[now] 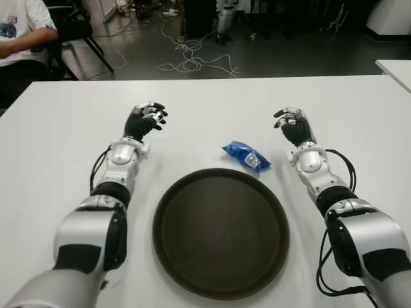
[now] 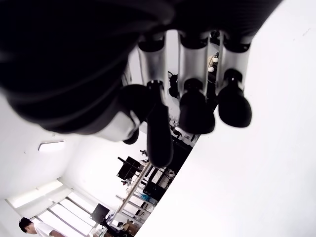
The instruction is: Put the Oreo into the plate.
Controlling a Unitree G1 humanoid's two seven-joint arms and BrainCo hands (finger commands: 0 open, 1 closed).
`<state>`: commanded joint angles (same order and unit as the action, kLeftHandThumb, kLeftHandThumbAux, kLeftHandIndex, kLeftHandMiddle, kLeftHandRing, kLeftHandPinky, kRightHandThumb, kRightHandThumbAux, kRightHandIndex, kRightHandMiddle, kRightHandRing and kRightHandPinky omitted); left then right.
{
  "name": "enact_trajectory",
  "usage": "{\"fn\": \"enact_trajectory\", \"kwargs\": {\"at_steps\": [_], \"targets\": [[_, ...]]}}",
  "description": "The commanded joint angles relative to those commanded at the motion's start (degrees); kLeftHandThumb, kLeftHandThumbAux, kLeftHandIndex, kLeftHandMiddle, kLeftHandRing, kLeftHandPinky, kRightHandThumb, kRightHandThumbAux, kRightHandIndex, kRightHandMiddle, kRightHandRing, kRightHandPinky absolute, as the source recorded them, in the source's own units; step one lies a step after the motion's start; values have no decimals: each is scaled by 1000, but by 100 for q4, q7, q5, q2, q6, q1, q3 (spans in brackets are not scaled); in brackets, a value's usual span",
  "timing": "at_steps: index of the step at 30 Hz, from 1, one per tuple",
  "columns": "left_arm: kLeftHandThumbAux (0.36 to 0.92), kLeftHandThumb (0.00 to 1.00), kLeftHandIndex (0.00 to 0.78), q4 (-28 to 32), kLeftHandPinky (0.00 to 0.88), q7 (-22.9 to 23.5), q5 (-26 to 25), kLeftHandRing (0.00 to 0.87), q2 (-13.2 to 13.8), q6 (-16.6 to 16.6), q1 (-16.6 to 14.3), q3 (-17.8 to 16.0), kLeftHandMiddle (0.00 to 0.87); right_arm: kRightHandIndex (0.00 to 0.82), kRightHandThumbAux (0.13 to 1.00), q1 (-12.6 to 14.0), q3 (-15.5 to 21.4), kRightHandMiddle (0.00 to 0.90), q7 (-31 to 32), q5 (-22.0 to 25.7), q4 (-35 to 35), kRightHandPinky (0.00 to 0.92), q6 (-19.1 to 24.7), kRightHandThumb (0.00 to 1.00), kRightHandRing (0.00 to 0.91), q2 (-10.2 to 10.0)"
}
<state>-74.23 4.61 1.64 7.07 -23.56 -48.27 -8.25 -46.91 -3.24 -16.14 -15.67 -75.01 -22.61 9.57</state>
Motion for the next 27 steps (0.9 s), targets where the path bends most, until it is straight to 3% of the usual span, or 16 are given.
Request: {"fn": "enact_trajectory", "kwargs": {"at_steps": [19, 27], "targets": [[712, 697, 409, 56, 507, -40, -14, 494, -97, -182, 294, 20, 475, 424, 674, 307, -70, 591, -155, -31, 56, 763, -149, 847, 775, 31], [712, 698, 409, 83, 517, 107, -152, 499, -130, -114, 338, -81, 482, 424, 673, 343, -33, 591, -260, 17, 77, 761, -92, 848, 772, 23]]}}
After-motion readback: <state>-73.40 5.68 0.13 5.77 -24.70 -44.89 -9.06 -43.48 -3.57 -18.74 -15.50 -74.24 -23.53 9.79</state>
